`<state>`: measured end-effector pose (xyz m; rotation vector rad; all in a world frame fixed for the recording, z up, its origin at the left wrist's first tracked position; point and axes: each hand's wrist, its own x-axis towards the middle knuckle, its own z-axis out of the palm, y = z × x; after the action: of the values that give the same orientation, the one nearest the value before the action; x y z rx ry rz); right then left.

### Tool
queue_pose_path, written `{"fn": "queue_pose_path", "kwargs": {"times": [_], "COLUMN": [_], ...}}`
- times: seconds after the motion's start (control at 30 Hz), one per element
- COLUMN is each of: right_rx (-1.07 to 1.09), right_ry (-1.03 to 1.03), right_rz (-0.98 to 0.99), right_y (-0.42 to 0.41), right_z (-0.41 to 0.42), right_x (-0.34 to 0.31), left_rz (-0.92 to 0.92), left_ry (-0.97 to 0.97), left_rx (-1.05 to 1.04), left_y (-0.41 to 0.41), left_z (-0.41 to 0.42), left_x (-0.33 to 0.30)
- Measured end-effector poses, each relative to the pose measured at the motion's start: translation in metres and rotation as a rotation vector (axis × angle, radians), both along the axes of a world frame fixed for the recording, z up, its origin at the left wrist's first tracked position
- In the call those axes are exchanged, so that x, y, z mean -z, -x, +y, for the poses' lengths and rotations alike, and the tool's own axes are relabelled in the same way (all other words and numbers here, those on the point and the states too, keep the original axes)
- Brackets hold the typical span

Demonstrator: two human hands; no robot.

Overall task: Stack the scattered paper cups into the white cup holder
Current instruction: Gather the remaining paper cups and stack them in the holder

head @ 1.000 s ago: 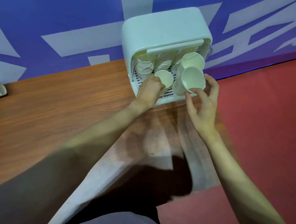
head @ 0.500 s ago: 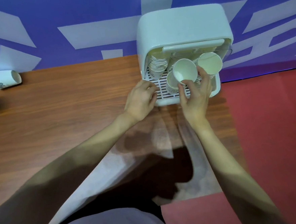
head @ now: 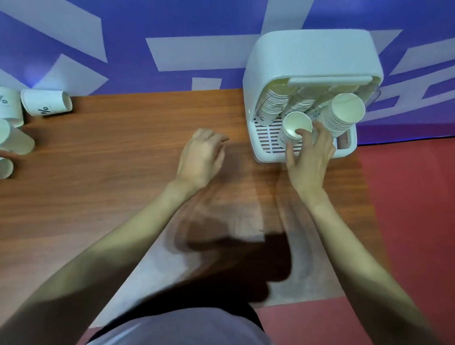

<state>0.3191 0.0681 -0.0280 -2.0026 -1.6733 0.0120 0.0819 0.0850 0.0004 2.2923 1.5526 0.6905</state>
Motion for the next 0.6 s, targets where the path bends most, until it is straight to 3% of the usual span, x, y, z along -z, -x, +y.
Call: {"fn": "queue_pose_path", "kwargs": {"times": [0.3, 0.6], "right_rx": [-0.370, -0.717], "right_ry": [0.223, 0.393], "right_rz": [0.012, -0.025], "right_y": [0.133, 0.317], "right_z": [-0.066, -0.092], "right_x": [-0.003, -0.008], "left_rz": [0.013, -0.013], "left_ry": [0.107, 0.133], "left_rx": [-0.240, -0.618], "left_y": [0.125, 0.301], "left_z": [-0.072, -0.141], "left_x": [0.020, 0.020]}}
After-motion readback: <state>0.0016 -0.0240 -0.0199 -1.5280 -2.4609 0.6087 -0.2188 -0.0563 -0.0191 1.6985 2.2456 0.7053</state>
